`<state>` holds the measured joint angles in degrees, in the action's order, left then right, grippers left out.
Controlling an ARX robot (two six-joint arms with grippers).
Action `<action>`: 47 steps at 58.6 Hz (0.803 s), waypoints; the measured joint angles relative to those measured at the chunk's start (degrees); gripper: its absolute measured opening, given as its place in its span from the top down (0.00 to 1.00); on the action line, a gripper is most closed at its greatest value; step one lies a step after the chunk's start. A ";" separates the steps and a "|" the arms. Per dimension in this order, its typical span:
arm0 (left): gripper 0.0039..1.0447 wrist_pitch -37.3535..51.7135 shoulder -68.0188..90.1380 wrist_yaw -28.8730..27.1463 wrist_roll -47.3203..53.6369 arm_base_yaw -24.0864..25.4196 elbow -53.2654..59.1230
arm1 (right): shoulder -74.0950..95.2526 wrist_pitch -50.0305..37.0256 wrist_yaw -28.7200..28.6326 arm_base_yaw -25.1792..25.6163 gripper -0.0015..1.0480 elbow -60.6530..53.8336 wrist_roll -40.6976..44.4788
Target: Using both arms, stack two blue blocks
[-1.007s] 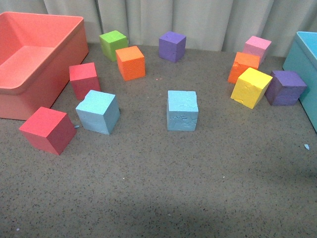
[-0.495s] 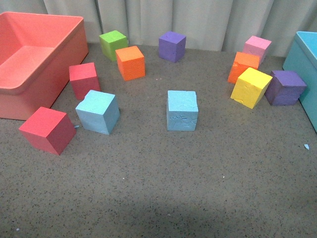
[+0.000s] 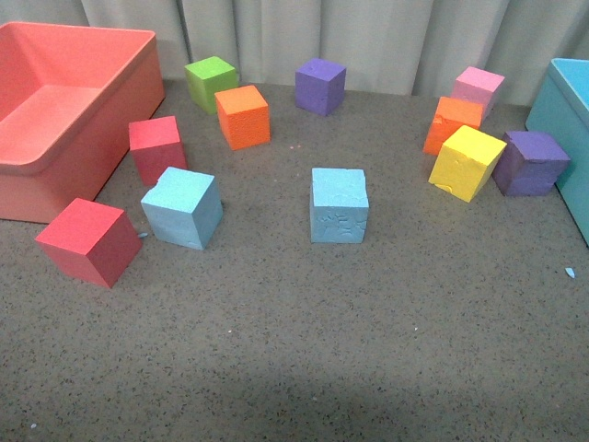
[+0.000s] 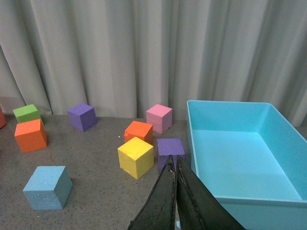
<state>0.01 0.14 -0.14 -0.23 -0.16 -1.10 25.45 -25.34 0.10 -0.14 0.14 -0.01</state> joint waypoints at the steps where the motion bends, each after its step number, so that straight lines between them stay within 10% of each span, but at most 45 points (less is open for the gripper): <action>1: 0.06 0.00 0.00 0.00 0.00 0.00 0.00 | -0.87 0.81 0.00 0.00 0.99 0.00 0.00; 47: 0.06 0.00 0.00 0.00 0.00 0.00 0.00 | -23.93 24.90 -0.15 0.00 0.99 0.04 0.00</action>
<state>0.01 0.14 -0.14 -0.23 -0.16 -1.10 1.52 -0.45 -0.05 -0.14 0.19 -0.01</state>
